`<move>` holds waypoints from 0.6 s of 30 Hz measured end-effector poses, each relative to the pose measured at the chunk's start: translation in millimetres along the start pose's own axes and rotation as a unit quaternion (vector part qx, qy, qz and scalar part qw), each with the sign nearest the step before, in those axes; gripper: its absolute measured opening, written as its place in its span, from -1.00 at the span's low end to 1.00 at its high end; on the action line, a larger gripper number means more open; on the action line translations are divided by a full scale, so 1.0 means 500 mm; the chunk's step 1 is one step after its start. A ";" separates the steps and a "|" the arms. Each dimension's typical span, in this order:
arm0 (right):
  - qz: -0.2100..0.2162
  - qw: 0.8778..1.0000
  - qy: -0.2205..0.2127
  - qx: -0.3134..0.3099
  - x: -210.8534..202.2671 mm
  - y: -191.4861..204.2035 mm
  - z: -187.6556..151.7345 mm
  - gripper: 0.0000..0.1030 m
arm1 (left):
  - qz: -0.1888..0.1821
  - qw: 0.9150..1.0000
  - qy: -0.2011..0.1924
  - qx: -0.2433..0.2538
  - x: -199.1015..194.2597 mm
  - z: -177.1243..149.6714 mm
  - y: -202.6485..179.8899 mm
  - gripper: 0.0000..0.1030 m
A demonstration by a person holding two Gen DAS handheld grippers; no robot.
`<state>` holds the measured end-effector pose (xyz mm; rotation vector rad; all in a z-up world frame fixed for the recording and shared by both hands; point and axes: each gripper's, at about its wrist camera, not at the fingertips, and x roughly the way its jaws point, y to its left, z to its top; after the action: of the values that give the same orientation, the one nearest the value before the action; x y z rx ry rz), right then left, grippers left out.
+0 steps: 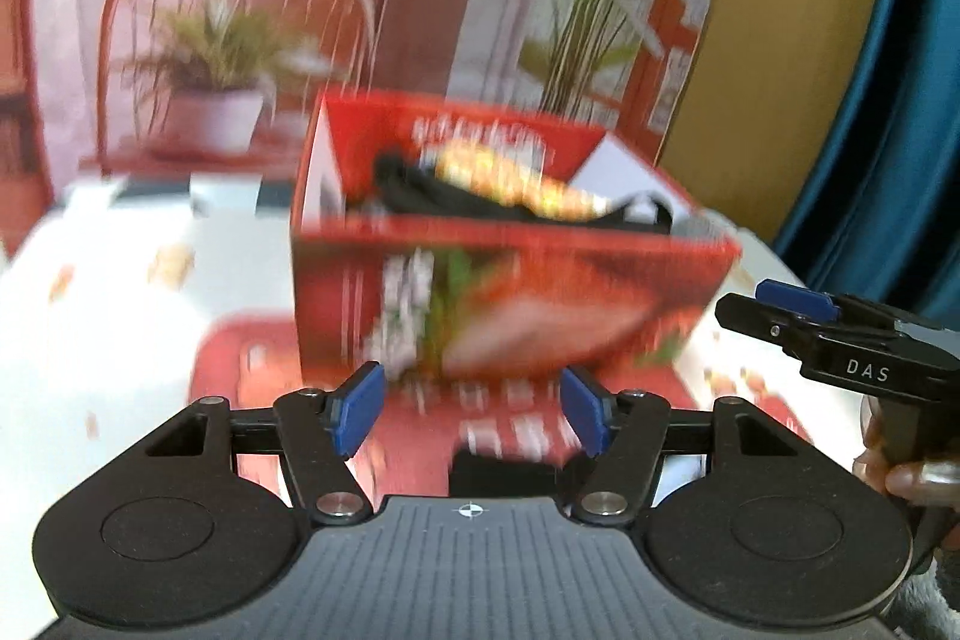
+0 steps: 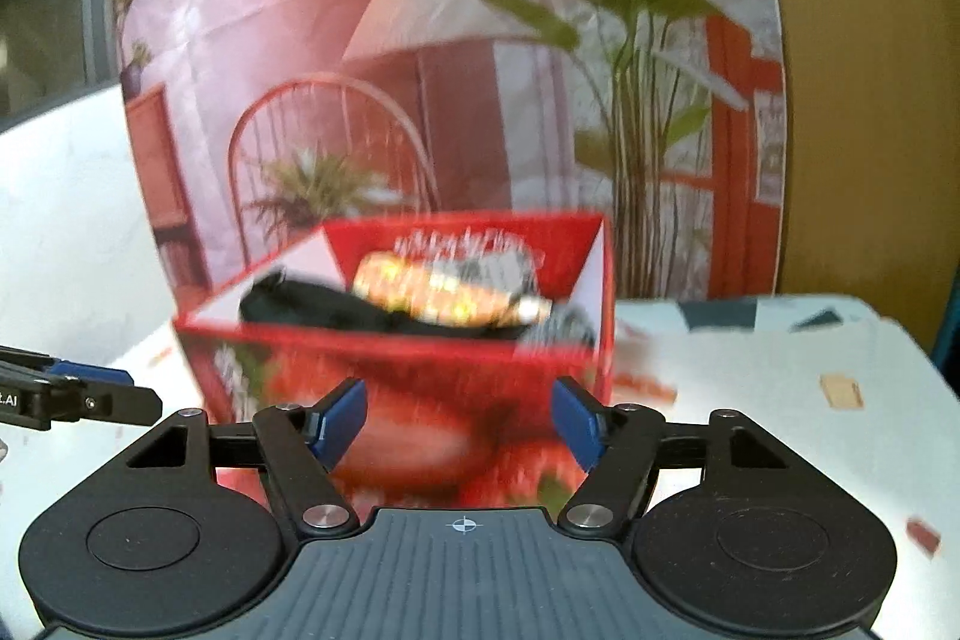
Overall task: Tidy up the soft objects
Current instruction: 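Move both tools down to the white cloth on the table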
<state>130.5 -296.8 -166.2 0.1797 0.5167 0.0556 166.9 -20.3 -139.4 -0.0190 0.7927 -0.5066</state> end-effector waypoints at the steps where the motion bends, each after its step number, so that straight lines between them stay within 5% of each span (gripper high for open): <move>1: -0.001 1.000 0.009 -0.001 -0.001 0.003 -0.016 0.26 | 0.001 1.000 0.008 -0.012 0.003 -0.016 0.005 0.29; 6: -0.013 0.999 0.048 0.012 -0.003 0.000 -0.085 0.26 | 0.002 0.996 0.048 -0.080 0.012 -0.100 0.028 0.25; 18: -0.049 0.994 0.090 0.041 0.004 -0.025 -0.159 0.25 | 0.032 0.993 0.084 -0.080 0.043 -0.144 0.031 -0.08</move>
<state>93.0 -296.7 -237.3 0.2297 0.7084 -0.0460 136.6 -4.0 -207.9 -0.1005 0.9950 -0.3849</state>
